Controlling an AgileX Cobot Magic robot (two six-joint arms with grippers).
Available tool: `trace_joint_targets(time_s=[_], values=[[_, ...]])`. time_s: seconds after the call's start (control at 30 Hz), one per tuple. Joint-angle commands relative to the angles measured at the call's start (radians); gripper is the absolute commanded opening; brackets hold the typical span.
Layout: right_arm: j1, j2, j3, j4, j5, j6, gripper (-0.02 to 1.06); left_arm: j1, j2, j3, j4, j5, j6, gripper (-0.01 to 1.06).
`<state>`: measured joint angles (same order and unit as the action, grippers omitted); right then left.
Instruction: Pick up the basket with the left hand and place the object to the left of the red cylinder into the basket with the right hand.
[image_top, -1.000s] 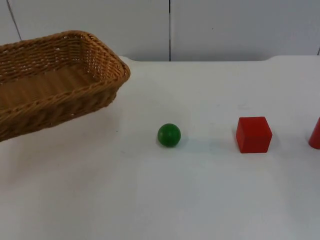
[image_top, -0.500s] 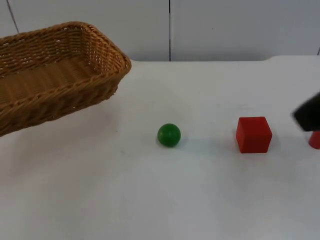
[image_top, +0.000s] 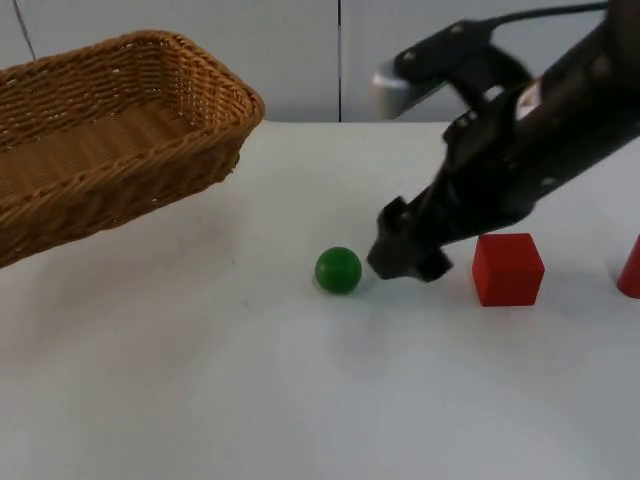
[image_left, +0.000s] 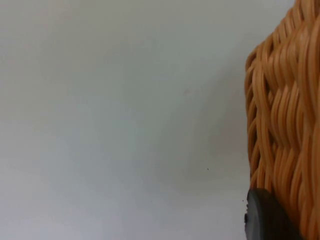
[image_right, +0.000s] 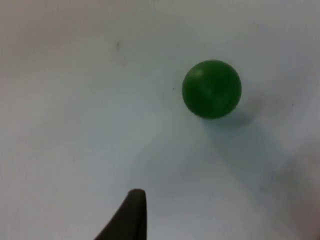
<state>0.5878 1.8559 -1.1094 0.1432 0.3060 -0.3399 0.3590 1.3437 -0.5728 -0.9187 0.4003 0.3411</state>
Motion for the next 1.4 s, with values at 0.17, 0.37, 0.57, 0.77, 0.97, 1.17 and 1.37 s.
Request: trace_joint_targets(time_s=[0.17, 0.37, 0.57, 0.77, 0.97, 1.17, 1.37], values=[[0.005, 0.241, -0.18, 0.027, -0.072, -0.017, 1.03, 0.003, -0.006, -0.001, -0.038, 0.013, -0.008, 0.0], [0.008, 0.36, -0.287, 0.078, -0.094, -0.017, 0.98, 0.003, -0.006, -0.001, -0.038, 0.017, -0.008, 0.0], [0.015, 0.439, -0.341, 0.09, -0.098, -0.017, 0.77, 0.003, -0.006, -0.001, -0.038, 0.021, -0.008, 0.0], [0.015, 0.452, -0.341, 0.09, -0.117, -0.038, 0.36, 0.003, -0.006, -0.001, -0.038, 0.027, -0.008, 0.0], [0.013, 0.37, -0.341, 0.088, -0.021, -0.046, 0.0, 0.003, -0.006, -0.001, -0.034, 0.032, -0.008, 0.0], [-0.006, 0.185, -0.341, 0.033, 0.27, -0.042, 0.0, 0.003, -0.006, -0.001, -0.03, 0.031, -0.008, 0.0], [-0.044, -0.018, -0.341, -0.006, 0.529, 0.012, 0.0, 0.003, -0.006, -0.001, -0.031, 0.036, -0.008, 0.0]])
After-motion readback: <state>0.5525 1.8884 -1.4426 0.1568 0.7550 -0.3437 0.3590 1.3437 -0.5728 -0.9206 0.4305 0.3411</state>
